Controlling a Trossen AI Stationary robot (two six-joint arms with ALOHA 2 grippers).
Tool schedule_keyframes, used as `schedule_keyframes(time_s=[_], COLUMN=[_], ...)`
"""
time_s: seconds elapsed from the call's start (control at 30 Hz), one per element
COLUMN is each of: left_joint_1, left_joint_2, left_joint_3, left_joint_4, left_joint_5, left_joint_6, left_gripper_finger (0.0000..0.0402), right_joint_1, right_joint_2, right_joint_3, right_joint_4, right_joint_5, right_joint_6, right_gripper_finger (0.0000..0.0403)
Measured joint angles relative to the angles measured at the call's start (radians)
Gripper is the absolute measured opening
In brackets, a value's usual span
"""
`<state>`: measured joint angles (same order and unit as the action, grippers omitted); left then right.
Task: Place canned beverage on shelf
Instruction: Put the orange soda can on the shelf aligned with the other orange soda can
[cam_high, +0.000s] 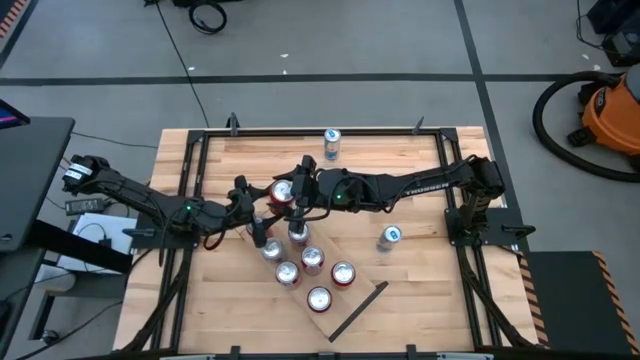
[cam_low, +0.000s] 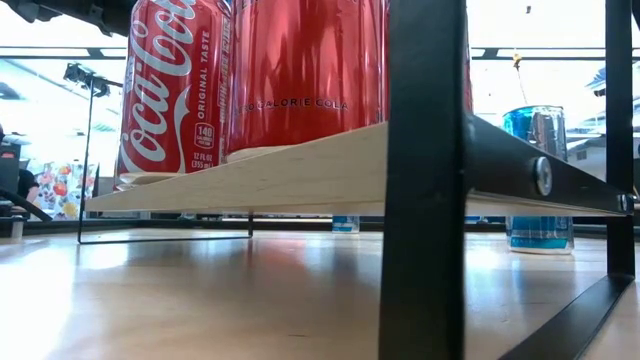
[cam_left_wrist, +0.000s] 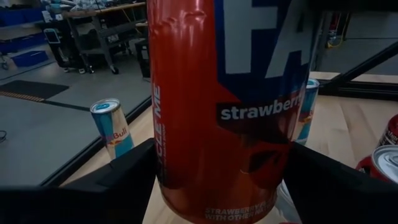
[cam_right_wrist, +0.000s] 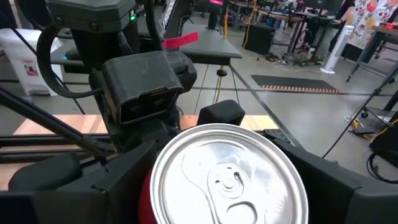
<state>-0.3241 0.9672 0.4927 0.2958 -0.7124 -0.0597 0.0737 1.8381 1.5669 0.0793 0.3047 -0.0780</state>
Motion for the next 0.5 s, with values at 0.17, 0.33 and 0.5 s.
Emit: schedule_keyframes(time_s=[0.17, 0.33, 0.5], left_joint_1=[0.000, -0.001, -0.002], left_joint_2=[0.000, -0.002, -0.002], left_joint_3=[0.000, 0.003, 0.003], left_joint_4=[-0.006, -0.011, -0.017], left_joint_5=[-0.004, -0.005, -0.001], left_joint_6=[0.000, -0.007, -0.003], left_gripper_finger=[0.0337, 0.0376, 0.0397], right_joint_1=[-0.005, -0.006, -0.008], right_joint_2=[0.000, -0.009, -0.018], right_joint_3=[0.001, 0.000, -0.001], right_joint_4=[-0.009, -0.033, -0.055], right_joint_5=[0.001, 0.009, 0.019], right_joint_6=[0.003, -0.005, -0.004], right_gripper_finger=[0.0316, 0.0315, 0.0316])
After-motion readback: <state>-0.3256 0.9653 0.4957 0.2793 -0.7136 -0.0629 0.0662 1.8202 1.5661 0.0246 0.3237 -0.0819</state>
